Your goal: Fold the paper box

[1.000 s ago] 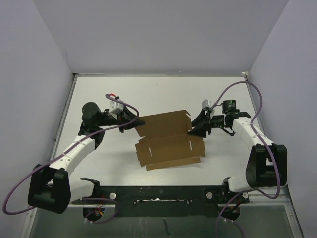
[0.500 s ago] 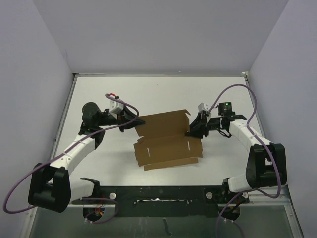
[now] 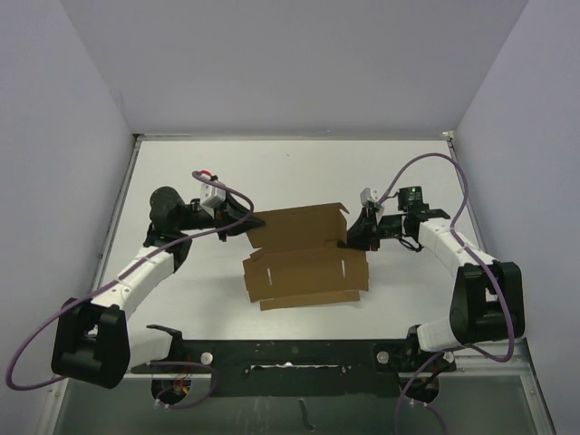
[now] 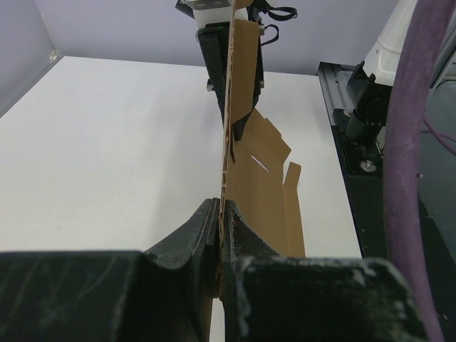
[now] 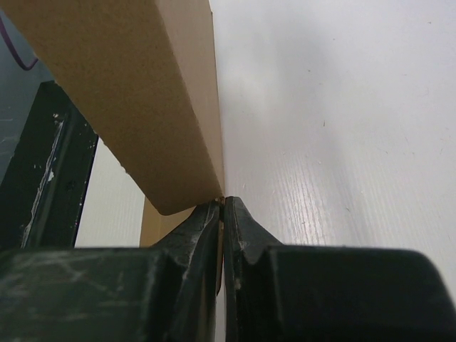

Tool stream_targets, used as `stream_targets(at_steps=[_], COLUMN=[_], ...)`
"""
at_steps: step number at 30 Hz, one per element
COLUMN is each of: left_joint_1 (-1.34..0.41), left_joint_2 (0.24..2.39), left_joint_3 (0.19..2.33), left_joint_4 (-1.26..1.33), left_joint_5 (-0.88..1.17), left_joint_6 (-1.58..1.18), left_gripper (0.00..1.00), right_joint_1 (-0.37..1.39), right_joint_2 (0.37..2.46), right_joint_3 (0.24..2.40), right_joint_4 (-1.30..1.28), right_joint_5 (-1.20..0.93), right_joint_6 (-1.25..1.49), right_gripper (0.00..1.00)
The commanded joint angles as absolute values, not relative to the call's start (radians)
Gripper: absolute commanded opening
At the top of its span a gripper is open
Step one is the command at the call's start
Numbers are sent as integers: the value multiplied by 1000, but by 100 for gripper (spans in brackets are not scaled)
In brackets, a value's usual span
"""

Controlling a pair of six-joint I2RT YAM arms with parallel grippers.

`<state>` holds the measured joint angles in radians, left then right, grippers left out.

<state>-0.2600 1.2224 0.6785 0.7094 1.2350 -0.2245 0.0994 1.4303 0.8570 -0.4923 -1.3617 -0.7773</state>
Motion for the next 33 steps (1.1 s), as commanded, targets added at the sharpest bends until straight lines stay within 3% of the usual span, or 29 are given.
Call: stream_targets(at_steps=[1,7,14,17,21,33], left_joint_1=[-260,-260,-240,-232,-229,-229], left_joint_2=[1220,1210,1193,1187,1198,1216], left_joint_3=[687,697,727,745,759,781], left_joint_4=[741,689,580,525,498,416], left_joint_5=[1233,1198,1069,1011,991,880], left_joint_6=[-212,-191,-196,-204,-213,-235], left_gripper=[0,0,0,0,0,0], right_joint_1=[113,99,17,-59,-146,-159], right_joint_2=[1413,1420,1401,1366,1316,1365], right_joint_3=[921,987,1054,1083,1073,1049], right_joint_4=[-528,-670,-813,-857,-845,-690], right_joint_5=[-1364,-1310,-1277,-1261,-1275,-1205], right_joint_6=[-808,-900,-984,-990,-950,-709], right_gripper=[0,3,55,65,69,68])
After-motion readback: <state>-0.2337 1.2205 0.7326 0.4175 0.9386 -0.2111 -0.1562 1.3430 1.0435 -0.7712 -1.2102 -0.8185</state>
